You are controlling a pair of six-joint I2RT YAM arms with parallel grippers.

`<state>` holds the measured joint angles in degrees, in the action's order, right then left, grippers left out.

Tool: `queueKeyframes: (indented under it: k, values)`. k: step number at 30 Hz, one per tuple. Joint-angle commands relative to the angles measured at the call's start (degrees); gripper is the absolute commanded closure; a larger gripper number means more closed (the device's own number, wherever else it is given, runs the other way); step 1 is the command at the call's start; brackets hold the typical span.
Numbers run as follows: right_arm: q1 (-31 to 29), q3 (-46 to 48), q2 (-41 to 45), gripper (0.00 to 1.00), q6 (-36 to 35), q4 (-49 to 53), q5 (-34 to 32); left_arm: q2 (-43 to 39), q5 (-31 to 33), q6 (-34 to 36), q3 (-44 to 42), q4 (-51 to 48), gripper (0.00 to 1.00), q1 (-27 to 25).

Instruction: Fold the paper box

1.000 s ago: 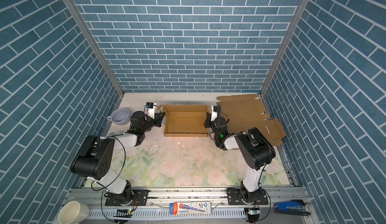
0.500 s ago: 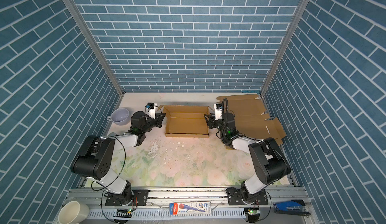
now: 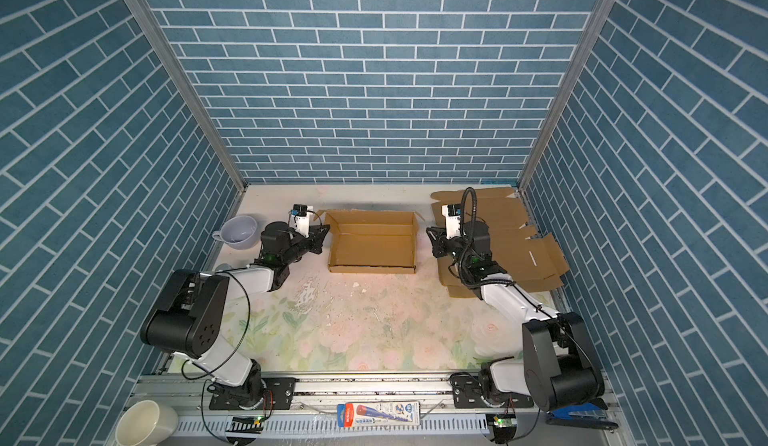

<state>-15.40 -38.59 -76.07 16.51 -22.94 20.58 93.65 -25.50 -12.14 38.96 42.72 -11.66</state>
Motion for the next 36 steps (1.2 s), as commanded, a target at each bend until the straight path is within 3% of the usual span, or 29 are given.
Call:
queueKeyframes:
  k: [1, 6, 12, 21, 26, 29, 33, 36]
  values:
    - [0.61, -3.87, -3.4, 0.9, -1.0, 6.41, -7.98, 1.89, -0.53, -0.21, -0.36, -6.11, 1.0, -0.73]
    - [-0.59, -11.05, -12.77, 0.94, 1.74, 5.43, -8.18, 1.98, -0.76, -0.59, -0.13, -5.96, 1.0, -0.66]
    - [-7.3, -17.34, -21.23, 0.96, 4.59, 3.96, -8.81, 1.78, -0.74, -0.43, -0.23, -6.19, 1.0, -0.66]
    - [-10.75, -19.06, -28.63, 0.97, 10.57, -2.42, -7.8, 2.03, -0.75, -0.58, -0.39, -6.05, 1.0, -1.04]
    - [-8.88, -16.36, -24.95, 0.97, 10.04, -1.32, -7.59, 1.07, -0.15, -0.28, -1.05, -6.55, 1.0, -1.01]
    - [-5.85, -13.28, -19.34, 0.97, 7.71, 2.23, -3.17, 0.18, 0.96, 0.8, -1.34, -7.71, 1.0, -1.18]
    - [-1.29, -11.08, -11.6, 0.91, 3.43, 11.06, 4.77, -0.13, 2.24, 2.25, -0.89, -9.22, 1.0, -1.61]
    - [0.71, -11.43, -5.37, 0.83, -1.68, 19.43, 5.46, -0.17, 2.53, 2.63, -0.71, -9.7, 1.0, -1.79]
